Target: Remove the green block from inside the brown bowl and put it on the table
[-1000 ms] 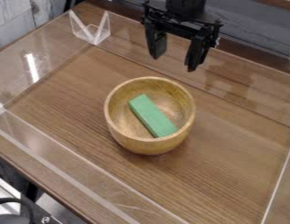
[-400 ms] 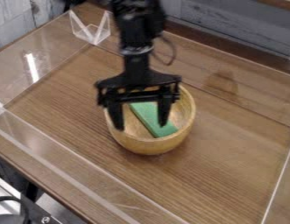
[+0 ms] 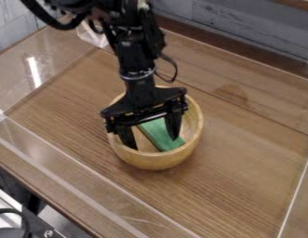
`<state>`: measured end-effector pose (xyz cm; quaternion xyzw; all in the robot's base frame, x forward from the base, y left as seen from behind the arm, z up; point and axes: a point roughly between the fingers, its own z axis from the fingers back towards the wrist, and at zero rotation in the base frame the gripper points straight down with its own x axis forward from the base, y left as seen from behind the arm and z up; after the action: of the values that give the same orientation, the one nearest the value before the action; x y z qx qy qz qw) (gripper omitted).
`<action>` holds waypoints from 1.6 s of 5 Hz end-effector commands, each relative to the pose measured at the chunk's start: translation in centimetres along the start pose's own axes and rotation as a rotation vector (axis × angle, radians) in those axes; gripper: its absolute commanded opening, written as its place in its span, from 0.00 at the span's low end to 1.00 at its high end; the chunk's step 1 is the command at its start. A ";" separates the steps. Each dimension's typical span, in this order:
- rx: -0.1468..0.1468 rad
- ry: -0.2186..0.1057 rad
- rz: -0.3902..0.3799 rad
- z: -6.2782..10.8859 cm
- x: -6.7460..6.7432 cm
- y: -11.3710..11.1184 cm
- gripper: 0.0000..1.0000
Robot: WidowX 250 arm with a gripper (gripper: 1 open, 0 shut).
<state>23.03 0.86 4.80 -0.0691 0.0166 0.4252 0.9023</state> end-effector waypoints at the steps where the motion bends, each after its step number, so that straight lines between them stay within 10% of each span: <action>1: -0.030 -0.019 0.000 0.0 0.4 -0.7 1.00; 3: -0.040 -0.013 0.008 -1.2 0.6 -1.2 1.00; 4: -0.038 -0.004 0.005 -1.4 0.4 -1.3 0.00; 8: -0.016 0.061 0.015 -0.1 -0.7 -1.7 0.00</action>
<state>22.83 -0.70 3.56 -0.0782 0.0697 0.4348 0.8944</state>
